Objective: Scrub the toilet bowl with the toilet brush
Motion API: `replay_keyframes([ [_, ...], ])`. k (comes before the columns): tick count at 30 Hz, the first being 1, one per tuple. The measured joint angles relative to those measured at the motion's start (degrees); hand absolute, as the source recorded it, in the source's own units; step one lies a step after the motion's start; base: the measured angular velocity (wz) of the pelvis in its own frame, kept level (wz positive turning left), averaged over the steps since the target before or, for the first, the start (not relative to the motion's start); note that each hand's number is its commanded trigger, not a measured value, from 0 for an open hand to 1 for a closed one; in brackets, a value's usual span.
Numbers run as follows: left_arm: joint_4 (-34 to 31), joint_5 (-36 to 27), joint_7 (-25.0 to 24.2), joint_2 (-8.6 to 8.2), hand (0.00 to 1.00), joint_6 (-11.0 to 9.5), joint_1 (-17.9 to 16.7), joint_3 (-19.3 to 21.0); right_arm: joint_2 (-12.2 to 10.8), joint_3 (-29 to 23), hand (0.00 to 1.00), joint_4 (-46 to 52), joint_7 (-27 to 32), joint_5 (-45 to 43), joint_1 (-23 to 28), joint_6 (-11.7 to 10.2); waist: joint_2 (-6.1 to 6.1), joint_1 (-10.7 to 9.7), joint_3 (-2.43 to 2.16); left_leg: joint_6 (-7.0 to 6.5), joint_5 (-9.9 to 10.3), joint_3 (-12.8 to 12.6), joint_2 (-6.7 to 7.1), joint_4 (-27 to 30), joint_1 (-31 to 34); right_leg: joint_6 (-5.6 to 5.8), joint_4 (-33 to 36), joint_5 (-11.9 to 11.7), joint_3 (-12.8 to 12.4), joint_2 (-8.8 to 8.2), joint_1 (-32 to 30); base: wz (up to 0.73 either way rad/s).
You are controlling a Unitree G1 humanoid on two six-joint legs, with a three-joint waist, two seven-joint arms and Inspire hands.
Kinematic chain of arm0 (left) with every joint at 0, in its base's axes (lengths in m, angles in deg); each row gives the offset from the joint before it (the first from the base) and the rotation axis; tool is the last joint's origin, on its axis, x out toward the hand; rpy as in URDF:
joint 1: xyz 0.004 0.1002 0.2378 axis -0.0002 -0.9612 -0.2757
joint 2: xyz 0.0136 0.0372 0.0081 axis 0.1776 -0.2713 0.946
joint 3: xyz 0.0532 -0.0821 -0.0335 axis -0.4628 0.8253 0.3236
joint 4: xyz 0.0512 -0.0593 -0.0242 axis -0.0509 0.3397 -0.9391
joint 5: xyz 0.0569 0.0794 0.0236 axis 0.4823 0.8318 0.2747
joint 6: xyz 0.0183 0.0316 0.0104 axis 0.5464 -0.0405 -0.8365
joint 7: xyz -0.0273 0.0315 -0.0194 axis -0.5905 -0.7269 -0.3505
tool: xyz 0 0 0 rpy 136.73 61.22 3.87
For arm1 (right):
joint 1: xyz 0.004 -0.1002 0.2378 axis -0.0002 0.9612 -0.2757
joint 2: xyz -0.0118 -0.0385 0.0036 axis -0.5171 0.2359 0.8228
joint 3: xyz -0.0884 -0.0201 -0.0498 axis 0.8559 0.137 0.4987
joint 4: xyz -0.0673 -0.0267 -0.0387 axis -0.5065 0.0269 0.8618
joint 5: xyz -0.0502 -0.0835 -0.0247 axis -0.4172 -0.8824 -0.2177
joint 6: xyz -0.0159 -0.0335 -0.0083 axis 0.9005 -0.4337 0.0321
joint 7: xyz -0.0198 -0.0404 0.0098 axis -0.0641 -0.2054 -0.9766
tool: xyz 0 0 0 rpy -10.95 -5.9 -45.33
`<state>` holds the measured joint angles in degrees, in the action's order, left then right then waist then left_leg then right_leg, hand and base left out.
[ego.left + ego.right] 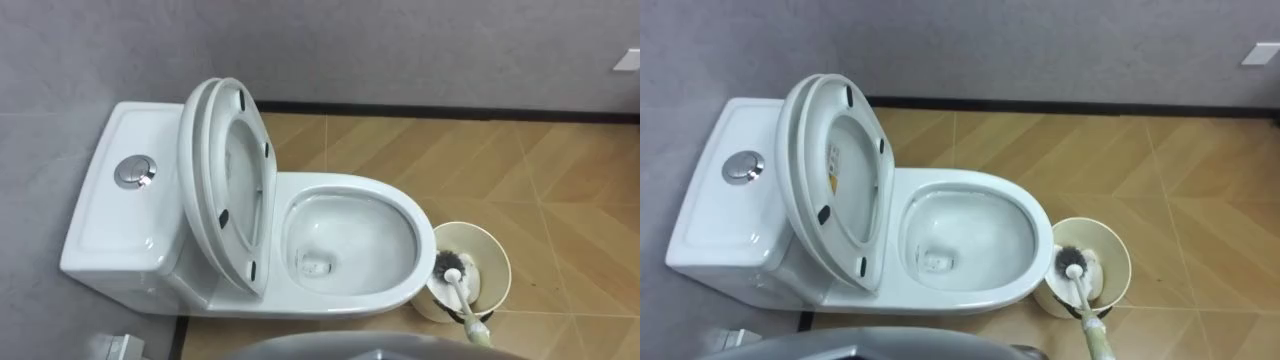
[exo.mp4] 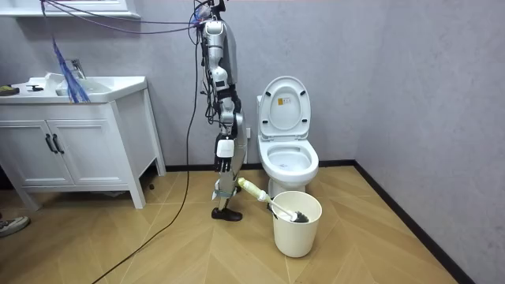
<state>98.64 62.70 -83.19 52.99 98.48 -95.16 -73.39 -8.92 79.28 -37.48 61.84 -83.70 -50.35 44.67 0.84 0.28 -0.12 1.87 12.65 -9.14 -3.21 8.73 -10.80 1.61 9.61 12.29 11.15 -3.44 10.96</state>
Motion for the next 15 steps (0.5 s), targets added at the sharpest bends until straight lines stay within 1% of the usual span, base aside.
replay_keyframes([
  [5, -1.5, 0.1, -1.0, 0.05, 0.0, 0.2, -0.2, -0.1, 0.7, 0.0, 0.0, 0.1, 0.2, 1.5, 1.0, -0.4, -0.01, 0.0, -0.02, 0.07, -0.1, 0.0, 0.0, 0.1, 0.0, -0.05, 0.1, 0.2, 0.1, 0.01, -0.1, 0.0],
  [8, -2.0, -1.0, -1.2, 0.19, 0.0, 0.1, -0.1, -1.4, 0.7, -0.1, 0.0, -0.1, 1.5, 2.6, 1.0, -0.6, -0.07, -0.2, -0.05, 0.06, 0.0, 0.3, 0.1, 0.4, 0.1, -0.02, 0.1, 0.2, -0.1, 0.0, 0.1, 0.01],
  [10, -2.0, -1.1, -1.1, 0.19, 0.0, 0.0, 0.3, -1.4, 0.6, -0.6, 0.0, -0.2, 2.2, 2.7, 1.0, -1.4, -0.1, -0.2, -0.05, 0.06, 0.0, 0.5, 0.11, 0.4, 0.2, -0.02, 0.1, 0.2, -0.2, 0.01, 0.1, 0.02],
  [13, -2.0, -1.2, -0.9, 0.18, 0.0, -0.9, 1.0, -1.7, 0.6, -0.9, 0.0, 0.1, 4.1, 2.5, 0.8, -2.5, -0.3, -0.3, -0.03, 0.07, 0.0, 0.6, 0.12, 0.3, 0.3, 0.0, -0.1, 0.3, -0.4, 0.07, 0.1, 0.0],
  [15, -1.9, -1.6, -0.9, 0.18, 0.0, -1.1, 1.7, -1.8, 0.6, -1.8, 0.0, 0.5, 5.4, 2.5, 0.7, -3.9, -0.62, -0.4, -0.03, 0.07, 0.0, 0.6, 0.12, 0.0, 0.2, 0.0, -0.2, 0.4, -0.4, 0.12, 0.1, 0.0],
])
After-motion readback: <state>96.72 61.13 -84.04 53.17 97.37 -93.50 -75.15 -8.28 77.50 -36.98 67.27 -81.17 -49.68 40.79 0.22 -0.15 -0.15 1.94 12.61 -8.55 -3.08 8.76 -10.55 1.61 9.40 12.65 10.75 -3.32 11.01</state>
